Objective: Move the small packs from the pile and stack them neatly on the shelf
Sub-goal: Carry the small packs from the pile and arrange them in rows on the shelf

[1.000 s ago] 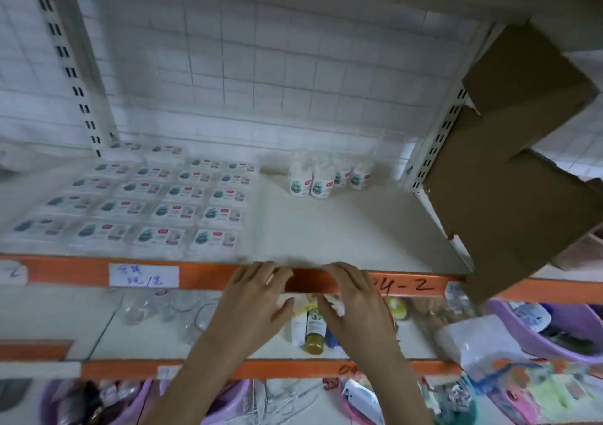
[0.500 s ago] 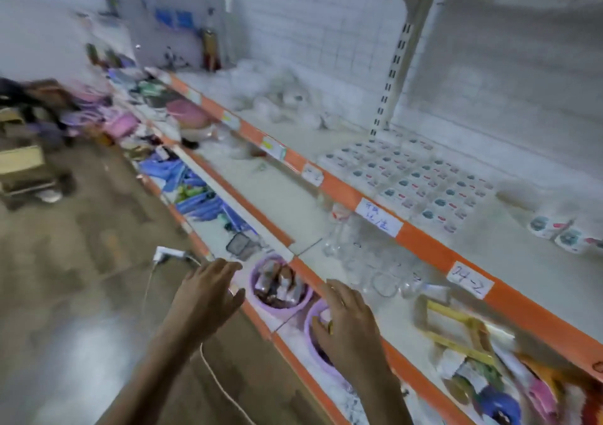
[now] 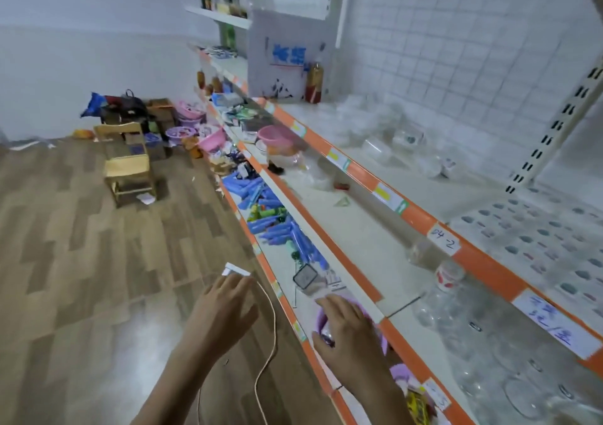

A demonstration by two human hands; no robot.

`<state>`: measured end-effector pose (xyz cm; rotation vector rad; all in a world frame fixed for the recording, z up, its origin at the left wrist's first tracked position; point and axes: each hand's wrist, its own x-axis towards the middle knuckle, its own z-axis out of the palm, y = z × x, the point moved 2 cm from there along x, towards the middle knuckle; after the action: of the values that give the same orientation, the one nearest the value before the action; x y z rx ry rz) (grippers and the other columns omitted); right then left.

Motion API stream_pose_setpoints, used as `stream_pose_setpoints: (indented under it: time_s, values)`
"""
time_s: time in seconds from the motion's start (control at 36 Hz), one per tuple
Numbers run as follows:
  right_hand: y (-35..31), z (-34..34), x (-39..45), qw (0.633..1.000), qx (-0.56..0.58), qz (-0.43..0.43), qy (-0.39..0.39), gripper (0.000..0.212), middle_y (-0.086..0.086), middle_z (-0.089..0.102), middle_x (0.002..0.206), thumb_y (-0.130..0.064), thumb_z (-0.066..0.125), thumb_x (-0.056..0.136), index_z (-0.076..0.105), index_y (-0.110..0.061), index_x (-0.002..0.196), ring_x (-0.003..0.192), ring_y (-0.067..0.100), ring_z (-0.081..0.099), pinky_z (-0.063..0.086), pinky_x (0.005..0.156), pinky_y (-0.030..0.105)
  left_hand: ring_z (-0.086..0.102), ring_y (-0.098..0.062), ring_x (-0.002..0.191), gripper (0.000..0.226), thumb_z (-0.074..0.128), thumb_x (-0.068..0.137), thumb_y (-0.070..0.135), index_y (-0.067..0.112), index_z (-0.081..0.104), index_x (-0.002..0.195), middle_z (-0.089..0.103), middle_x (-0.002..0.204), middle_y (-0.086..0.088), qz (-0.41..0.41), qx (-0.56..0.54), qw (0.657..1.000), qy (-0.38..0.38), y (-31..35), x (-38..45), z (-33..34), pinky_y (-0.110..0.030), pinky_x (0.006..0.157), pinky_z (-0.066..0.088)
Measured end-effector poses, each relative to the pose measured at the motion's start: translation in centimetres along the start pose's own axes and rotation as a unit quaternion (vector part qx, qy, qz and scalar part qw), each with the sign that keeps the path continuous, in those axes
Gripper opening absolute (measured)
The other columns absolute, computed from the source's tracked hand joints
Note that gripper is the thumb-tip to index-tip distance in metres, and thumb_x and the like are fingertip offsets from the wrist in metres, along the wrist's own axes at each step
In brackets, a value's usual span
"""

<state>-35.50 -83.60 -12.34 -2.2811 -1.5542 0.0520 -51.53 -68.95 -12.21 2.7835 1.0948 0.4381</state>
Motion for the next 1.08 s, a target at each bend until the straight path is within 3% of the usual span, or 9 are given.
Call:
stream_pose_setpoints:
  time_s: [0.08,0.14,0.31,0.42,0.53,0.69,0.81,0.94,1.08]
  values:
    - [0.2,-0.1,4.3,0.998,-0.015,0.034,-0.042,0.050,-0.008,0.042,0.139,-0.043,0.041,0.085,0.043,-0.027,0.133,0.125,0.015,0.042,0.039,0.099,0.032,0.066,-0.022,0.074,0.036,0.059,0.063,0.035,0.021,0.063,0.095,0.065,0.084,0.002,0.022,-0.023,0.999,-0.006,-1.7,4.9,0.3,-0.033,0.055,0.052]
    - [0.6,-0.8,7.0,0.998,-0.012,0.052,-0.038,0.054,-0.010,0.030,0.146,-0.044,0.039,0.088,0.034,-0.027,0.139,0.132,0.012,0.031,0.030,0.106,0.027,0.067,-0.021,0.073,0.037,0.063,0.062,0.036,0.020,0.065,0.096,0.066,0.085,0.002,0.048,-0.034,0.998,-0.017,-2.5,8.3,0.3,-0.034,0.053,0.053]
    - [3.6,-3.4,12.3,0.992,-0.004,0.122,0.007,0.048,-0.016,0.027,0.143,-0.041,0.044,0.092,0.034,-0.031,0.138,0.131,0.007,0.029,0.030,0.103,0.023,0.068,-0.023,0.077,0.038,0.075,0.064,0.033,0.017,0.067,0.098,0.068,0.092,-0.002,0.141,-0.036,0.989,-0.022,-3.3,19.5,0.6,-0.033,0.056,0.055]
    - [6.3,-6.1,14.8,0.986,-0.030,0.158,0.044,0.044,-0.015,0.029,0.141,-0.037,0.046,0.094,0.035,-0.032,0.136,0.130,0.005,0.029,0.029,0.103,0.020,0.063,-0.029,0.095,0.039,0.066,0.077,0.030,0.013,0.063,0.112,0.065,0.106,-0.006,0.186,-0.071,0.980,-0.029,-1.3,26.6,0.3,-0.039,0.074,0.051]
    - [8.9,-9.8,17.6,0.977,-0.058,0.180,0.099,0.045,-0.010,0.037,0.138,-0.037,0.049,0.092,0.042,-0.025,0.135,0.128,0.011,0.036,0.033,0.101,0.023,0.052,-0.022,0.113,0.041,0.058,0.086,0.032,0.018,0.054,0.125,0.056,0.122,0.000,0.245,-0.101,0.964,0.003,2.2,32.9,-0.5,-0.032,0.088,0.043]
    - [13.6,-15.0,23.9,0.967,-0.083,0.196,0.140,0.043,-0.008,0.037,0.138,-0.034,0.051,0.092,0.042,-0.026,0.134,0.127,0.010,0.034,0.034,0.100,0.025,0.054,-0.014,0.106,0.036,0.060,0.087,0.031,0.021,0.055,0.122,0.054,0.117,0.004,0.306,-0.208,0.929,-0.022,7.4,41.8,-0.9,-0.020,0.081,0.038]
    - [17.4,-16.8,28.8,0.962,-0.062,0.207,0.166,0.041,-0.007,0.041,0.135,-0.032,0.053,0.091,0.045,-0.025,0.131,0.123,0.012,0.038,0.036,0.096,0.027,0.052,-0.015,0.106,0.037,0.059,0.087,0.032,0.019,0.054,0.121,0.055,0.111,0.002,0.347,-0.176,0.920,-0.039,10.8,47.7,-0.2,-0.027,0.089,0.042]
    - [22.3,-16.5,34.6,0.960,-0.025,0.227,0.159,0.042,-0.005,0.042,0.135,-0.030,0.054,0.091,0.046,-0.023,0.131,0.124,0.014,0.038,0.036,0.099,0.028,0.052,-0.016,0.104,0.037,0.060,0.087,0.031,0.016,0.054,0.121,0.054,0.108,0.000,0.361,-0.164,0.915,-0.070,14.6,54.4,0.5,-0.019,0.084,0.036]
    - [27.2,-16.7,39.7,0.956,0.003,0.253,0.147,0.045,0.001,0.039,0.139,-0.028,0.053,0.092,0.042,-0.022,0.135,0.124,0.019,0.041,0.038,0.099,0.032,0.053,-0.015,0.104,0.039,0.060,0.086,0.034,0.018,0.052,0.121,0.055,0.114,0.001,0.377,-0.136,0.913,-0.080,17.8,59.8,1.5,-0.023,0.082,0.040]
